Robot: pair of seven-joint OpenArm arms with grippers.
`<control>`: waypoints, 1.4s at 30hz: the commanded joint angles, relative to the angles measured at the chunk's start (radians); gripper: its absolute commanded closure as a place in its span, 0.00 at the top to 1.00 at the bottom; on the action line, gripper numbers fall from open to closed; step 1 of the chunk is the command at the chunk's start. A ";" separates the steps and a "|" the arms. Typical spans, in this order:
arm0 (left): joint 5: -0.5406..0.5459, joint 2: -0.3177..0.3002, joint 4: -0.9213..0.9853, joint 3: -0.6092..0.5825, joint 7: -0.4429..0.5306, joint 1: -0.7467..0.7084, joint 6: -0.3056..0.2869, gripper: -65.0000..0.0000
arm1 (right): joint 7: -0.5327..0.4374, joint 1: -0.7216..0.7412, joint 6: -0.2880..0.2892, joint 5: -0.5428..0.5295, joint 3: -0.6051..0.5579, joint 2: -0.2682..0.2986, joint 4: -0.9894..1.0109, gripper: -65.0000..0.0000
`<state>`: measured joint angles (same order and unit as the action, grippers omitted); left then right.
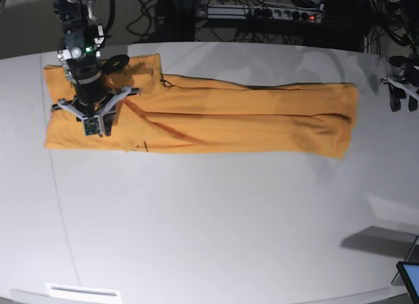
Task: Fold the T-shirt properly
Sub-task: 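Lift the left gripper away while the right gripper pins its end, then lower the left gripper and grasp the strip's hem end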
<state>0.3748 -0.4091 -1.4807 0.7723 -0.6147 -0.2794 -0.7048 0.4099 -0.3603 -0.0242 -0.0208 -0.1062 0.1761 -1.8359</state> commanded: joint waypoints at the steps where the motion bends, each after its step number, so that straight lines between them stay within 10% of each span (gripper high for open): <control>1: 0.011 -0.023 -0.011 0.008 0.028 0.001 0.007 0.49 | -0.029 0.008 -0.004 0.003 -0.003 0.001 -0.017 0.04; 17: 0.031 -0.060 -0.013 -0.087 0.029 0.002 0.007 0.52 | 0.033 -0.001 -0.006 0.003 0.003 0.000 0.049 0.00; 24: 0.237 -0.078 0.005 -0.107 -0.041 0.002 0.007 0.89 | 0.030 -0.003 -0.006 0.003 0.003 0.000 0.100 0.00; 42: 0.576 -0.116 0.119 -0.083 -0.325 0.068 0.007 0.88 | 0.034 -0.001 -0.006 0.003 0.003 0.000 0.100 0.00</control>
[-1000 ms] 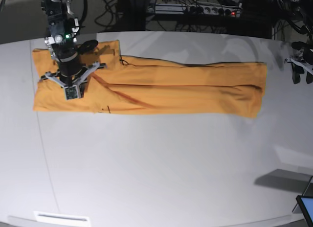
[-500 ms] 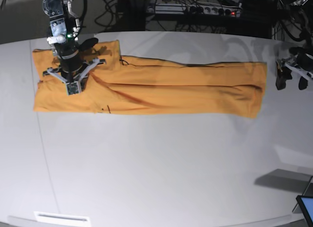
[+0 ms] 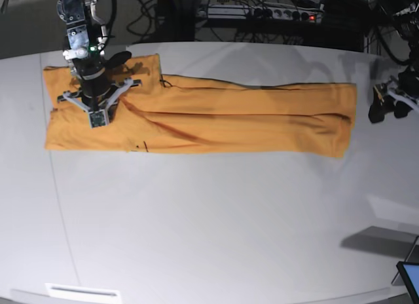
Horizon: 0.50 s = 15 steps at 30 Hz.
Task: Fold the T-shirt properly
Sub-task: 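Lower the left gripper and grasp the strip's hem end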
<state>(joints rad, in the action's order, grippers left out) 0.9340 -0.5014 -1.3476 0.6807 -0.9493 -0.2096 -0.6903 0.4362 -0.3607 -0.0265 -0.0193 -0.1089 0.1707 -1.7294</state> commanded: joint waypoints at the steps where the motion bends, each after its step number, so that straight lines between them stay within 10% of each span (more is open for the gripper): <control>1: 0.016 -0.015 -0.014 0.009 0.005 0.005 -0.008 0.88 | 0.008 -0.002 -0.003 0.002 0.005 0.005 -0.007 0.00; 15: 0.026 0.068 -0.010 -0.095 -0.060 0.037 -0.008 0.88 | 0.008 -0.004 -0.003 0.002 0.001 0.005 -0.007 0.00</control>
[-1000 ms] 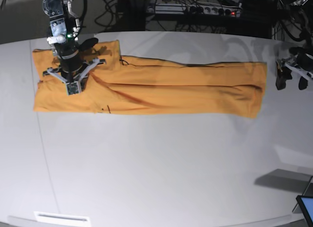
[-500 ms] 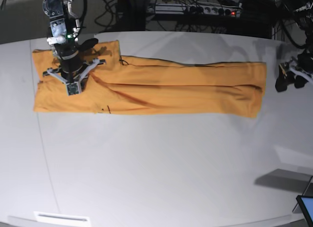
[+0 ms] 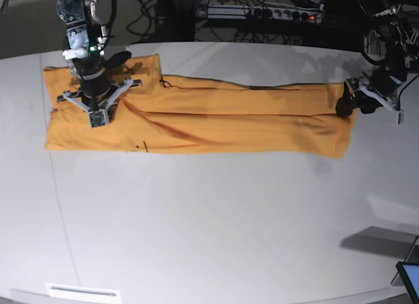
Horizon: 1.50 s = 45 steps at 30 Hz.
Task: Fold the T-shirt properly
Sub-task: 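Lower the left gripper and grasp the strip's hem end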
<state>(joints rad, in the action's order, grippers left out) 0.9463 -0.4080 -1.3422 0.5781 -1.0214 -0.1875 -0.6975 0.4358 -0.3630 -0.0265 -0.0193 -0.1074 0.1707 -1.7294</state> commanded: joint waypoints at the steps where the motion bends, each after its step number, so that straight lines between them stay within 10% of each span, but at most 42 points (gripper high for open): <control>1: 0.013 -0.025 -0.015 0.004 0.013 0.016 -0.001 0.88 | 0.008 -0.001 -0.003 0.002 0.001 0.005 -0.007 0.00; 45: 0.010 0.039 0.112 -0.120 -0.061 0.122 -0.001 0.88 | 0.008 0.003 -0.003 0.002 0.004 0.005 -0.005 0.00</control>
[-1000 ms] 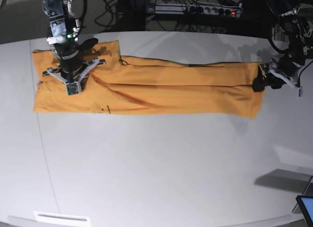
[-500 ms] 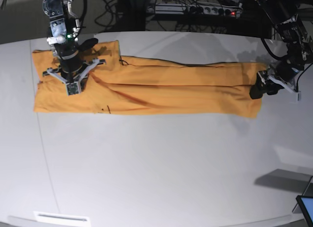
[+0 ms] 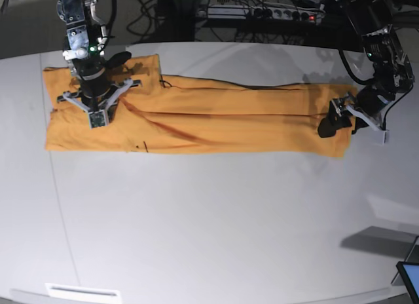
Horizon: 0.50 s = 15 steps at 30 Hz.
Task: Fold the T-shirt properly
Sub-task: 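Lower the left gripper and grasp the strip's hem end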
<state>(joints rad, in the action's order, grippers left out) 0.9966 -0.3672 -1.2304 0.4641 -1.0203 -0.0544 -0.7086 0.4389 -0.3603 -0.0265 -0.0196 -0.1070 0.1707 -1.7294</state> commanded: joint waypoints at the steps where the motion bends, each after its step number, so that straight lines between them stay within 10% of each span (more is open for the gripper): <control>1: -0.040 -0.002 0.001 -0.008 -0.062 -0.014 0.010 0.88 | 0.005 0.000 -0.003 0.002 0.003 0.005 -0.005 0.00; 5: -0.040 -0.002 -0.001 -0.008 -0.062 -0.028 0.010 0.78 | 0.005 0.002 -0.003 0.002 0.003 0.005 -0.005 0.00; 12: -0.045 -0.011 -0.001 0.003 -0.062 -0.029 0.010 0.02 | 0.005 0.002 -0.003 0.002 0.003 0.005 -0.005 0.00; 15: -0.045 -0.025 0.001 0.003 -0.059 -0.029 0.010 0.00 | 0.005 -0.001 -0.003 0.002 0.003 0.005 -0.005 0.00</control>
<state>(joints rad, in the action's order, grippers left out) 0.9852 -0.3710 -1.2255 0.4644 -1.0504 -0.0811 -0.7078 0.4389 -0.3603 -0.0265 -0.0193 -0.1070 0.1707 -1.7294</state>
